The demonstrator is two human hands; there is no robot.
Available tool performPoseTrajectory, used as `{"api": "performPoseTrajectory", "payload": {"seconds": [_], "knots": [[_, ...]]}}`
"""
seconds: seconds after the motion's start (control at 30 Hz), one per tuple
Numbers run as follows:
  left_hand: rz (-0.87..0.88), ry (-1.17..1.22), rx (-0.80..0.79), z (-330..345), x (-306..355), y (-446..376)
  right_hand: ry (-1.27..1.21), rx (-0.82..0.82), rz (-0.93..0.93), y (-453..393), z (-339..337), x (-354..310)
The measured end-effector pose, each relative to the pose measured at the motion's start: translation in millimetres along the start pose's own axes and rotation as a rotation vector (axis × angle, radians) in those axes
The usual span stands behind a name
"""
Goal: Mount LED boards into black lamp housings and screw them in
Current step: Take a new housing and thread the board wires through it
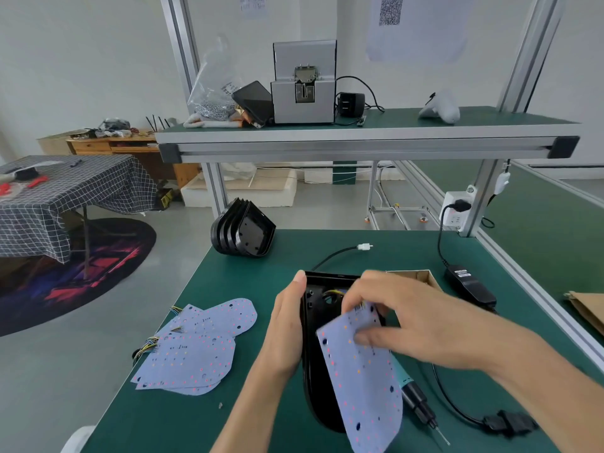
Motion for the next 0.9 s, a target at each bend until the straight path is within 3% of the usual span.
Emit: {"api": "performPoseTrajectory", "payload": {"seconds": [0.3, 0.5, 0.6, 0.73, 0.8, 0.9], "knots": [[-0.073, 0.089, -0.048, 10, 4, 7, -0.103, 0.240, 0.082, -14, -8, 12], [-0.111, 0.116, -0.023, 9, 2, 4, -0.132, 0.305, 0.153, -14, -4, 15], [-0.129, 0.130, 0.034, 7, 2, 6, -0.064, 0.293, 0.117, -9, 3, 10], [-0.130, 0.135, 0.084, 5, 2, 12, 0.102, 0.428, 0.003, 4, 9, 4], [-0.107, 0.140, 0.043, 5, -1, 11, -0.028, 0.419, 0.059, 13, 12, 5], [-0.116, 0.194, -0.013, 7, -5, 8, -0.414, 0.524, 0.340, 25, 27, 11]]}}
Point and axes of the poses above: each hand's wrist, its own y-axis away from the middle knuckle, its own z-axis out of the palm, x = y × z, the point moved 3 cm from there along -y, towards the middle knuckle, and after that the axes turned 15 degrees about x, right-handed, at the moved point
